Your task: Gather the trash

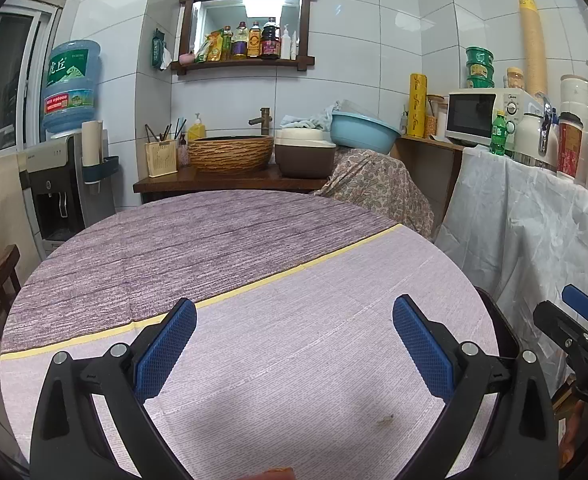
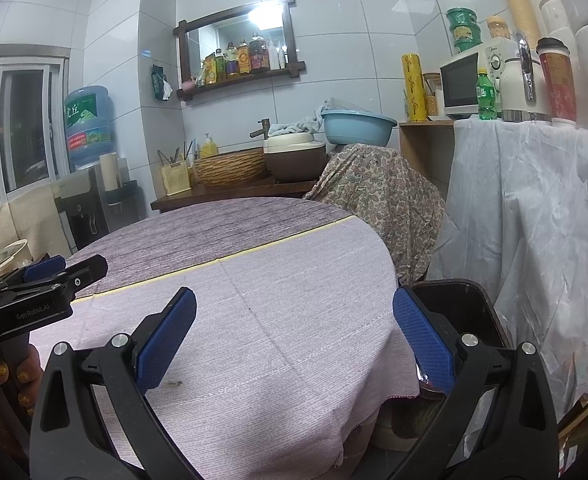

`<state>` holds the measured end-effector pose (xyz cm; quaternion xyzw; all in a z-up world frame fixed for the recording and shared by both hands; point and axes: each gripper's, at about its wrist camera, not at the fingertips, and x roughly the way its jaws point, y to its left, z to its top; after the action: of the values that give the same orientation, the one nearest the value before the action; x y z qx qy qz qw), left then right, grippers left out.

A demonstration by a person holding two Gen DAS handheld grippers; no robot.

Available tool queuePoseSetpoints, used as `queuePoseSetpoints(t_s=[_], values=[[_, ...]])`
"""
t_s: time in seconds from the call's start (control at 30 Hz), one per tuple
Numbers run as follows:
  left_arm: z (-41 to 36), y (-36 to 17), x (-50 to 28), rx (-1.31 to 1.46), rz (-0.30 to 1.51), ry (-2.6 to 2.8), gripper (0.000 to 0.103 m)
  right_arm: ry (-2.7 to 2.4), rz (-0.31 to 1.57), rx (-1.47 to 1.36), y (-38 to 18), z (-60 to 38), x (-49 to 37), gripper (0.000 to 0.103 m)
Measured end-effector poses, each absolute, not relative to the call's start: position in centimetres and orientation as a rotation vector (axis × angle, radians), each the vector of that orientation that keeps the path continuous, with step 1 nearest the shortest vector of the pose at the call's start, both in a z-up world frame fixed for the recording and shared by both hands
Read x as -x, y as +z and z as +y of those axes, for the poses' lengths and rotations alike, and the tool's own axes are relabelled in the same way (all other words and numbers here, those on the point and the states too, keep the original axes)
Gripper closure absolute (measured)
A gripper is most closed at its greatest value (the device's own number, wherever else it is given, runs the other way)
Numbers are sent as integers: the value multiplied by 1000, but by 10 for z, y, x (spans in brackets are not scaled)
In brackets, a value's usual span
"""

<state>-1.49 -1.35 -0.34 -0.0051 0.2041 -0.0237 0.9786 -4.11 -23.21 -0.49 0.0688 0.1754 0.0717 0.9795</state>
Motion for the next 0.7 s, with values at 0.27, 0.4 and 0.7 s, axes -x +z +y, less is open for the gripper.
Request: queuePoseSetpoints(t_s=[0.27,0.4,0.7], values=[[-13,-3,15,9,408,-45,5,145,355,-139,-4,-235,40,6],[-12,-3,15,11,410,-45,5,147,355,-135,-5,-235,40,6],[-12,-3,14,11,413,-52,5,153,357,-138,-5,-237,39,6]])
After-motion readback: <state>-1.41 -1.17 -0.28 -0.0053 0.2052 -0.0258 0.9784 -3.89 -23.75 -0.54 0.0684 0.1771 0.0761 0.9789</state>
